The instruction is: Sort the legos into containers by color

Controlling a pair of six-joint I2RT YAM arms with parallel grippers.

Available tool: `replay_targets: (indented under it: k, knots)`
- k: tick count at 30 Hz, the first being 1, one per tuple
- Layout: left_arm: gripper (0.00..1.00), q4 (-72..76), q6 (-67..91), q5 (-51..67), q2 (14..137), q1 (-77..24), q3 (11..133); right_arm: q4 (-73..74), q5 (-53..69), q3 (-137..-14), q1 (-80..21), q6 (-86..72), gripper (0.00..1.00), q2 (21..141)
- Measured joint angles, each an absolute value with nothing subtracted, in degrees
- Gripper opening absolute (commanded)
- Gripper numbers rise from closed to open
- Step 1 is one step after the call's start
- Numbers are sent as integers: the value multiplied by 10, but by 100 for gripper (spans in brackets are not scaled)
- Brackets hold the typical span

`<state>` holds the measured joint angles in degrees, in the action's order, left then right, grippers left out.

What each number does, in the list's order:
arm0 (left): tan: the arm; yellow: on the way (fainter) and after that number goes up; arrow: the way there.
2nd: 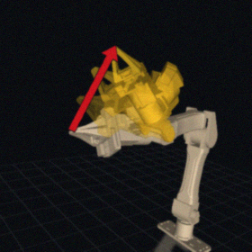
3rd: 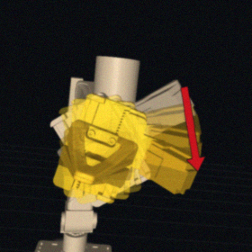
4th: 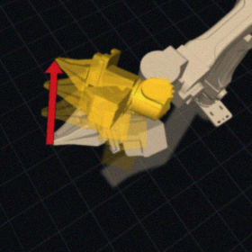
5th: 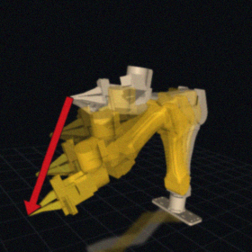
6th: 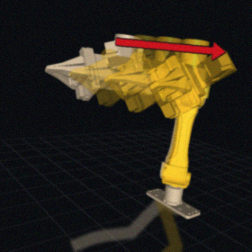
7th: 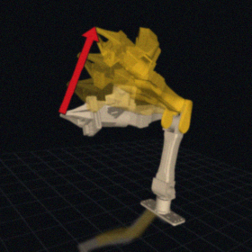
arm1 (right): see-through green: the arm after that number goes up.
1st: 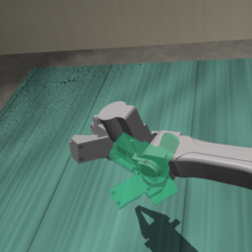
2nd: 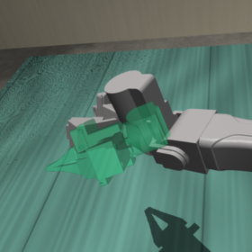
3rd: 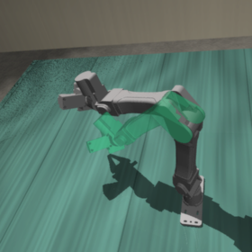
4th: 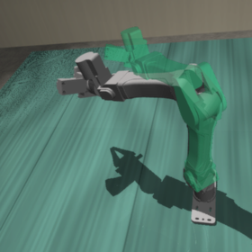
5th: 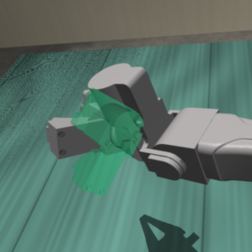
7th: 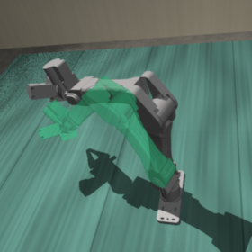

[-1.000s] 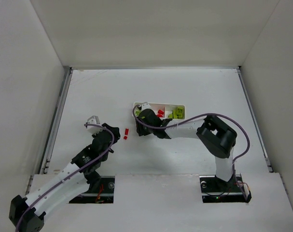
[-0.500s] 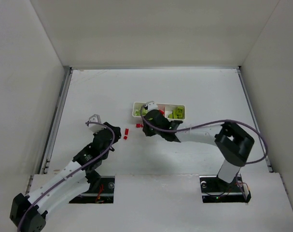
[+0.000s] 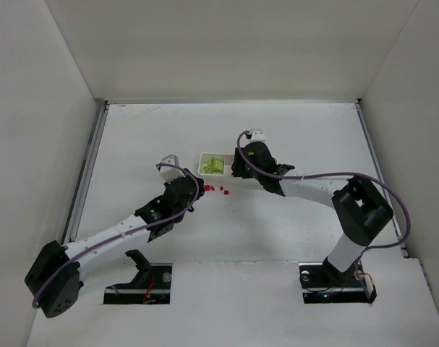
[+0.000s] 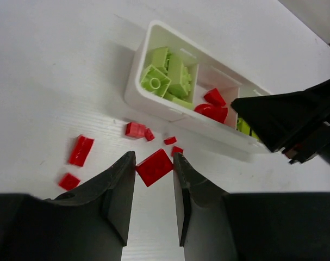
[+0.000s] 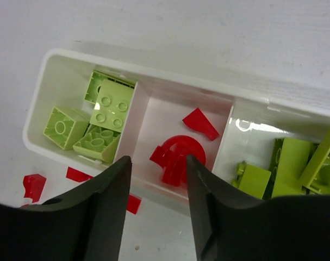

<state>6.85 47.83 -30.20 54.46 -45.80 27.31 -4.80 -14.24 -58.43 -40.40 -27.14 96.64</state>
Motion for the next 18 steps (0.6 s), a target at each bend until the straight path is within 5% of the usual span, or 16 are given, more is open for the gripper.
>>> replay_targets:
  k: [18]
  knots:
    - [23, 210, 405, -247, 916, -468, 516, -128, -189, -448, -370, -311, 43, 806]
